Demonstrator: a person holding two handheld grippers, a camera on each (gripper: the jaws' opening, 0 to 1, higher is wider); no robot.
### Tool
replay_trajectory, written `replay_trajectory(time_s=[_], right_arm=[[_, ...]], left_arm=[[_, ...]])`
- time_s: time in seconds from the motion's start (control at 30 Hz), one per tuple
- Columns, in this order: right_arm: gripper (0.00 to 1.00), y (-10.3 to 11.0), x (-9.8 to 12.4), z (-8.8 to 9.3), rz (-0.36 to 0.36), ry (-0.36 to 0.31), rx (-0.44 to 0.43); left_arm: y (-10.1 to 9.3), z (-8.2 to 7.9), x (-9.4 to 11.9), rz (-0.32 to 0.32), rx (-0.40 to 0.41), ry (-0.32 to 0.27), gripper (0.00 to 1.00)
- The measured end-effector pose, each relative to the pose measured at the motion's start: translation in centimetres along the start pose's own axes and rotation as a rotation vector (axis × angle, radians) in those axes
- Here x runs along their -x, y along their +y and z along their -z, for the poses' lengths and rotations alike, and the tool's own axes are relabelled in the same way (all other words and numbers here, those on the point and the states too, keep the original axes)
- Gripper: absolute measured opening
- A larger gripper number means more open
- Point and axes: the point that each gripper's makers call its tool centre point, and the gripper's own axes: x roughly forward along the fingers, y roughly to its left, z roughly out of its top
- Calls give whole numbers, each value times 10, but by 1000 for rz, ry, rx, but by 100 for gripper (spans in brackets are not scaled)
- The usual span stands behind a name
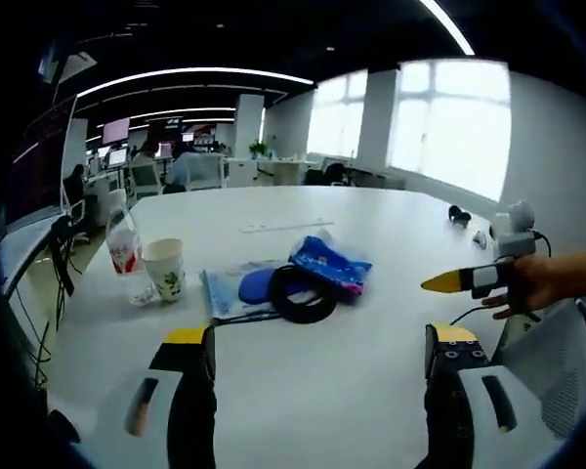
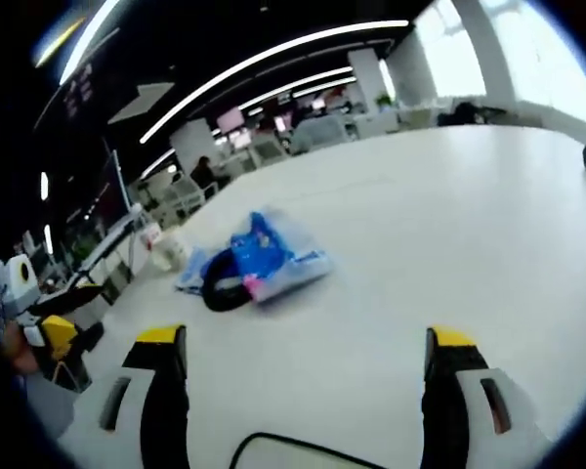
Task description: Arrange the tabletop items into an orderly group along one side of the table until the central work area is clear of visible clutter.
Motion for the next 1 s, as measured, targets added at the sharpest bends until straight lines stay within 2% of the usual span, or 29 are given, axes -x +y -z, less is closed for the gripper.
replay_trajectory(time_s=[0.37, 0.5, 0.7, 1.0], right_arm=[[100, -2, -4, -1, 13, -6, -14], [100, -2, -6, -2, 13, -14, -9], [100, -4, -17, 5, 22, 8, -24], [100, -2, -33, -1, 19, 0, -47]], left_arm=[[-2, -7, -35, 49, -39, 41, 88], [-6, -7, -50, 90, -46, 64, 90], [-6, -6, -66, 112, -69, 95, 90], [-3, -8, -93, 149, -75, 138, 95]])
